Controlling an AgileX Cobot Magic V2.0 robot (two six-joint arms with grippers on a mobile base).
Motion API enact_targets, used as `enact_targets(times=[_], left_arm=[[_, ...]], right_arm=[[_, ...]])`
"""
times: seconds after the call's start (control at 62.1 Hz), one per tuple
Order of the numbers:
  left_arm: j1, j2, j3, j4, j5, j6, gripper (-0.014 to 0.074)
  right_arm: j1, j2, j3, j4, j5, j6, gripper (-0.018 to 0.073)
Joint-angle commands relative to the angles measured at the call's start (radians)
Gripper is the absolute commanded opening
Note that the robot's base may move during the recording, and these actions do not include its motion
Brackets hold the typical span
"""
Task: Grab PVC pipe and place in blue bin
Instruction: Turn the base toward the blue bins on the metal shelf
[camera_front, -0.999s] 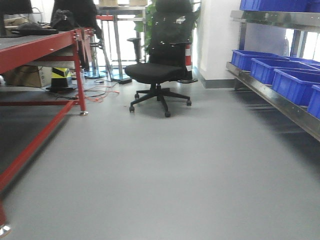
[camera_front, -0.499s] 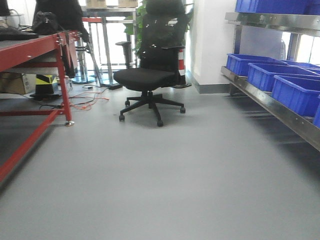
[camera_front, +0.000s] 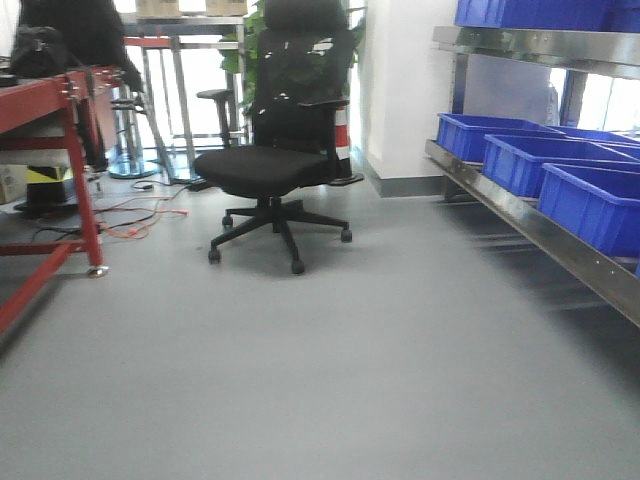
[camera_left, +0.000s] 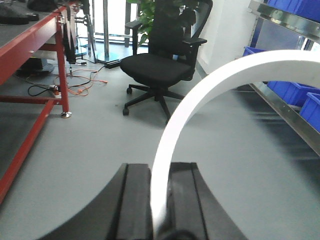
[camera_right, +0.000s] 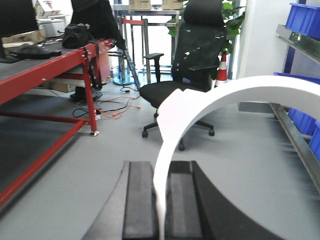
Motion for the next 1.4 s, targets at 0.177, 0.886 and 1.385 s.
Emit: enact_targets(times=[0.177,0.886,1.385], left_arm=[[-0.005,-0.006,-0.003,-0.003,-0.021,-0.002,-0.0111],[-0.005,-0.006,-0.003,-0.003,-0.021,-0.002,-0.0111],[-0.005,-0.006,-0.003,-0.003,-0.021,-0.002,-0.0111]], right_arm=[[-0.001,-0.005,-0.001,-0.009,-0.032,-0.003,-0.0163],[-0.001,-0.005,-0.001,-0.009,-0.032,-0.003,-0.0163],[-0.001,-0.005,-0.001,-0.009,-0.032,-0.003,-0.0163]])
